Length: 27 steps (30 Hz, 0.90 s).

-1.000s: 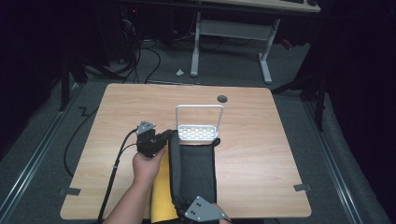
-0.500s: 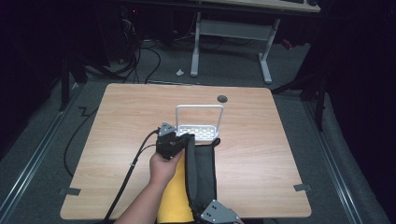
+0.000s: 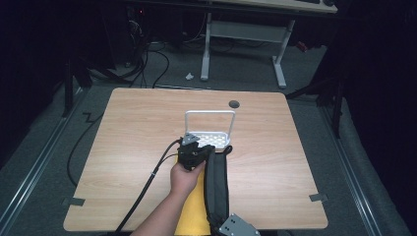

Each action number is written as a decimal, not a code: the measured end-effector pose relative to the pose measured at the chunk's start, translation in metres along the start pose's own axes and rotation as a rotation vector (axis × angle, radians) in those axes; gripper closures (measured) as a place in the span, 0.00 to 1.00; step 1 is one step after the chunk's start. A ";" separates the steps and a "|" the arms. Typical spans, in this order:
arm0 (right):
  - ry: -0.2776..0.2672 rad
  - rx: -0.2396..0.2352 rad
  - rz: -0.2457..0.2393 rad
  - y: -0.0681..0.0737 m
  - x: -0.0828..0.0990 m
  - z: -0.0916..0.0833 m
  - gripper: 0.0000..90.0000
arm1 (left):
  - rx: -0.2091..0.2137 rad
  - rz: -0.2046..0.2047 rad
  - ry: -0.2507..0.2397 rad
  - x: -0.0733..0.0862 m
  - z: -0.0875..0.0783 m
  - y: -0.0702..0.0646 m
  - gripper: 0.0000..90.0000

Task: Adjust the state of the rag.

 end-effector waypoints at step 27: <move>-0.031 0.099 0.086 -0.032 0.002 -0.013 0.74 | 0.005 0.086 0.034 0.010 -0.028 0.007 0.64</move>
Point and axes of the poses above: each handheld gripper's, and its own axes: z roughly forward along the jaws, x roughly out of its underside, y roughly to its left, the point moved 4 cm from there along z, roughly forward along the jaws, and after that the axes turned 10 degrees about -y, right-handed, at the moved point
